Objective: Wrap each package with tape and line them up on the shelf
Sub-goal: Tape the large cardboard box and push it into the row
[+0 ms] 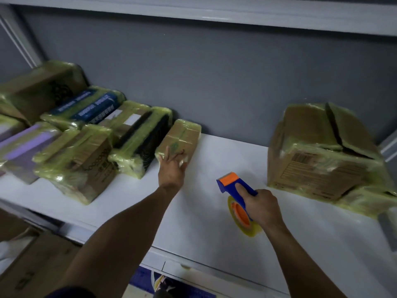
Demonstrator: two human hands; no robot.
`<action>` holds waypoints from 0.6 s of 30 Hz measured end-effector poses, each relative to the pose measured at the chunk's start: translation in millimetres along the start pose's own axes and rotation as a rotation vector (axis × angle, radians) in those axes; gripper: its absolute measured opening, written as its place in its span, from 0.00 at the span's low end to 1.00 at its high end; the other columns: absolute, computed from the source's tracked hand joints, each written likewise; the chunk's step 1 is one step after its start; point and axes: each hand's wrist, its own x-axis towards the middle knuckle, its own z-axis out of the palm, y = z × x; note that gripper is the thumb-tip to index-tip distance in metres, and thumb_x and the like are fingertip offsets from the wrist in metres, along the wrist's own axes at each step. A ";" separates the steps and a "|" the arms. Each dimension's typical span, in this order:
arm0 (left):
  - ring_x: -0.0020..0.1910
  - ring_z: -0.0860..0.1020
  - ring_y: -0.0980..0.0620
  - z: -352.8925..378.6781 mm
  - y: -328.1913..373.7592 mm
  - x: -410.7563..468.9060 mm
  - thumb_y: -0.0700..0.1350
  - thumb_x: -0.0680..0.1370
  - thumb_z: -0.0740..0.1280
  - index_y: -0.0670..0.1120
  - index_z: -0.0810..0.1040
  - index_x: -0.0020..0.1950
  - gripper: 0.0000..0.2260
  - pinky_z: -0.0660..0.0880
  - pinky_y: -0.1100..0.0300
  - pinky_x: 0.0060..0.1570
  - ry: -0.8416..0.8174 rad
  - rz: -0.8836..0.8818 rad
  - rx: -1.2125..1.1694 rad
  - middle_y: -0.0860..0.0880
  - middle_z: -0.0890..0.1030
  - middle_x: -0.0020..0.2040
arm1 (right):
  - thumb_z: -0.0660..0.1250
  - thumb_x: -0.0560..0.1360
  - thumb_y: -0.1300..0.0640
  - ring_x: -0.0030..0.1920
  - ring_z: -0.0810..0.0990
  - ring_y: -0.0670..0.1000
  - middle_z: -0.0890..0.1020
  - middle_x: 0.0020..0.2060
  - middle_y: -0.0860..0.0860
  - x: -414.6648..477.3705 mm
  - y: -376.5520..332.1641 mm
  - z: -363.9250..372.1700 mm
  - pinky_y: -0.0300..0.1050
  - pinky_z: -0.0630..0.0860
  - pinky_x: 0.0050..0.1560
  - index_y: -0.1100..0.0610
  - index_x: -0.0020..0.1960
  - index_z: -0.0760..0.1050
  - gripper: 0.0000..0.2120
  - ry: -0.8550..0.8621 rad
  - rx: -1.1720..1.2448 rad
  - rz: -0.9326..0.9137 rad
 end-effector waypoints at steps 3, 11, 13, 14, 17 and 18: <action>0.82 0.41 0.42 3.3 -4.4 16.0 0.45 0.86 0.57 0.51 0.67 0.78 0.19 0.43 0.41 0.79 -0.095 -0.004 0.156 0.54 0.62 0.81 | 0.66 0.75 0.30 0.31 0.81 0.50 0.81 0.29 0.51 -0.9 2.6 -0.9 0.42 0.68 0.30 0.58 0.35 0.77 0.31 0.017 0.013 0.015; 0.77 0.27 0.39 -3.6 16.6 -2.7 0.56 0.83 0.60 0.55 0.33 0.82 0.40 0.35 0.33 0.74 -0.279 0.038 0.521 0.47 0.29 0.81 | 0.65 0.76 0.29 0.28 0.79 0.47 0.79 0.28 0.49 -19.1 6.8 -7.5 0.39 0.68 0.29 0.55 0.34 0.74 0.29 0.020 0.080 -0.026; 0.79 0.30 0.41 -2.2 35.4 -20.3 0.54 0.82 0.62 0.55 0.39 0.83 0.38 0.39 0.36 0.76 -0.305 0.131 0.415 0.49 0.35 0.83 | 0.65 0.76 0.29 0.25 0.78 0.45 0.78 0.26 0.48 -25.3 9.7 -12.6 0.38 0.68 0.28 0.54 0.32 0.73 0.29 0.015 0.115 -0.032; 0.80 0.33 0.42 -1.3 46.1 -28.6 0.53 0.83 0.63 0.55 0.44 0.84 0.36 0.41 0.38 0.77 -0.313 0.173 0.344 0.49 0.39 0.83 | 0.65 0.76 0.30 0.24 0.77 0.44 0.78 0.24 0.48 -28.4 12.7 -16.3 0.38 0.69 0.29 0.55 0.32 0.73 0.30 0.012 0.129 -0.036; 0.82 0.45 0.45 1.0 79.3 -45.7 0.50 0.83 0.64 0.53 0.59 0.82 0.28 0.50 0.47 0.80 -0.287 0.302 0.152 0.51 0.52 0.83 | 0.64 0.77 0.31 0.22 0.76 0.45 0.78 0.23 0.50 -41.9 27.8 -33.0 0.41 0.70 0.31 0.56 0.31 0.73 0.31 0.020 0.150 -0.022; 0.82 0.50 0.47 1.6 92.5 -48.5 0.49 0.83 0.64 0.53 0.63 0.80 0.25 0.53 0.51 0.79 -0.280 0.340 0.094 0.52 0.56 0.83 | 0.64 0.77 0.31 0.22 0.76 0.45 0.78 0.23 0.50 -47.1 34.2 -40.3 0.41 0.70 0.31 0.56 0.31 0.73 0.30 0.032 0.156 -0.013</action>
